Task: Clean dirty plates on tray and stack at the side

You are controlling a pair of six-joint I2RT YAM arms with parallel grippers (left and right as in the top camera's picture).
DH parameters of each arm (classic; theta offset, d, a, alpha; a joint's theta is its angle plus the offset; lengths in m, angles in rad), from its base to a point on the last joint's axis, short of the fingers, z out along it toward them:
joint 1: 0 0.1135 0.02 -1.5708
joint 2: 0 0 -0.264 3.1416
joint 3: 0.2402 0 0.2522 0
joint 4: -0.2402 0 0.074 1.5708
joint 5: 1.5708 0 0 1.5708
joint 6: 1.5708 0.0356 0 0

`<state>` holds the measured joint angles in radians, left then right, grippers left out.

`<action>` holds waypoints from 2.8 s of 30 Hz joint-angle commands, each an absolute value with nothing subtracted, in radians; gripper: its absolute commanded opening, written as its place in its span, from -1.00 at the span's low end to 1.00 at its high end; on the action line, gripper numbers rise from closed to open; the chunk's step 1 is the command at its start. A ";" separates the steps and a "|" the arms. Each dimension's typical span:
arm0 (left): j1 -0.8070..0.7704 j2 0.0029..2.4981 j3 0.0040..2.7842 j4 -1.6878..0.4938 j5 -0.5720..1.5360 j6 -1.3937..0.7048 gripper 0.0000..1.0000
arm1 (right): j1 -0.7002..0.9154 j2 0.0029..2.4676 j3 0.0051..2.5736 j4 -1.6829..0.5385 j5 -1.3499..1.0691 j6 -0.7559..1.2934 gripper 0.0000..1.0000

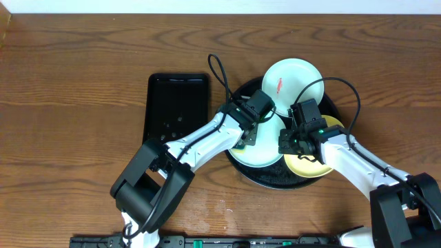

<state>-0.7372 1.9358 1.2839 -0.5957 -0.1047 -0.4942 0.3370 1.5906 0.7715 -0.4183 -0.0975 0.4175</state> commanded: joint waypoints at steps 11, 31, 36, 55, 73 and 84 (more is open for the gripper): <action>-0.743 2.018 1.262 -0.323 0.540 -0.589 -0.85 | 0.342 1.608 0.771 -0.437 -0.061 0.387 -0.98; -0.681 2.018 1.301 -0.710 -0.431 -0.577 -0.85 | 0.342 1.608 0.771 -0.438 -0.060 0.387 -0.98; -0.692 2.018 1.338 -0.759 -0.548 -0.564 -0.85 | 0.342 1.608 0.771 -0.439 -0.060 0.387 -0.98; -0.575 1.767 1.441 -0.881 -0.122 -0.532 -0.85 | 0.341 1.608 0.771 -0.457 -0.061 0.364 -0.98; -0.234 1.800 1.278 -0.793 0.040 -0.356 -0.34 | 0.341 1.608 1.027 -0.668 -0.053 0.191 -0.98; -0.201 1.643 1.296 -0.807 0.173 -0.351 0.52 | 0.342 1.613 1.150 -0.753 -0.003 0.167 -0.98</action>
